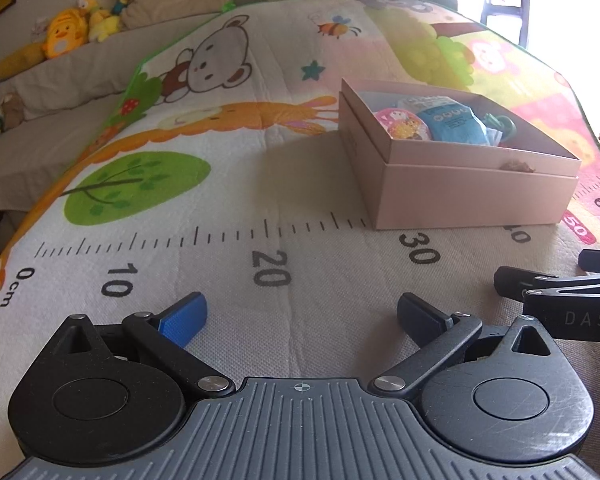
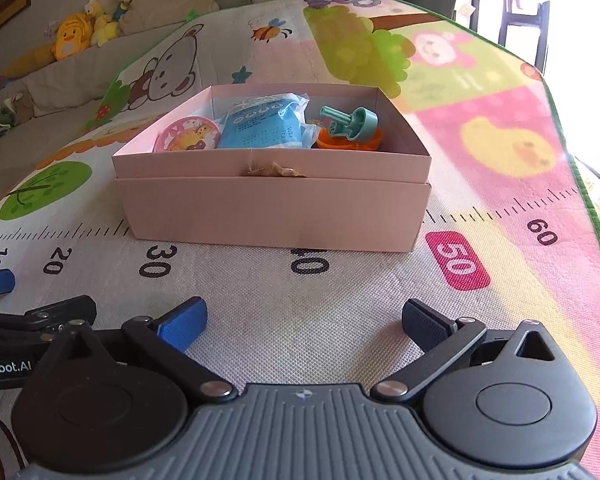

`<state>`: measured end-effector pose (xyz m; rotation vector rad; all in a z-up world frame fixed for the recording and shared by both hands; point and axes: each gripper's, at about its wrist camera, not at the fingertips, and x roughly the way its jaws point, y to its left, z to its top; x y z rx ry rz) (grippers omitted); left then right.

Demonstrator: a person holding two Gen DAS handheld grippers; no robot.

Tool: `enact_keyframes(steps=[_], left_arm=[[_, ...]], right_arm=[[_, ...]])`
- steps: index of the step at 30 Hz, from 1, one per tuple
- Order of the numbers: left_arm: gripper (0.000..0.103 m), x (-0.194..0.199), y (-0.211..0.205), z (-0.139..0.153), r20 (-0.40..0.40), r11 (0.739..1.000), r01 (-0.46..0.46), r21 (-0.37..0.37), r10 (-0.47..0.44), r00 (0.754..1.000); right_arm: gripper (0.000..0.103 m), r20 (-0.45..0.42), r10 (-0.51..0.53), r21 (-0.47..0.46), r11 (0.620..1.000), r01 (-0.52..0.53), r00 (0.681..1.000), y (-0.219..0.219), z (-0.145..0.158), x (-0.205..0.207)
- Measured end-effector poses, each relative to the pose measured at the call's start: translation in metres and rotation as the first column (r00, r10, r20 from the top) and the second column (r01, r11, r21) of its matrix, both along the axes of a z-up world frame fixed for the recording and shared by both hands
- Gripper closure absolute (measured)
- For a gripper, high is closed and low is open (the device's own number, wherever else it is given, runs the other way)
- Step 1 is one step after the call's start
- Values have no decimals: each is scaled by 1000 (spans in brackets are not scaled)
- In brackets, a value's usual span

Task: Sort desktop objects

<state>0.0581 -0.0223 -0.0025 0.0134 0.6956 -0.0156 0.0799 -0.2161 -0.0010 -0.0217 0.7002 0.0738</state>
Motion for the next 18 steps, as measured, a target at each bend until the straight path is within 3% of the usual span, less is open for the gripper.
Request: enact_keyframes(steps=[18], left_arm=[[0, -1, -1, 0, 1, 1000, 0, -1, 0, 1000]], right_arm=[[0, 0, 1, -1, 1000, -1, 1000, -3, 0, 2]])
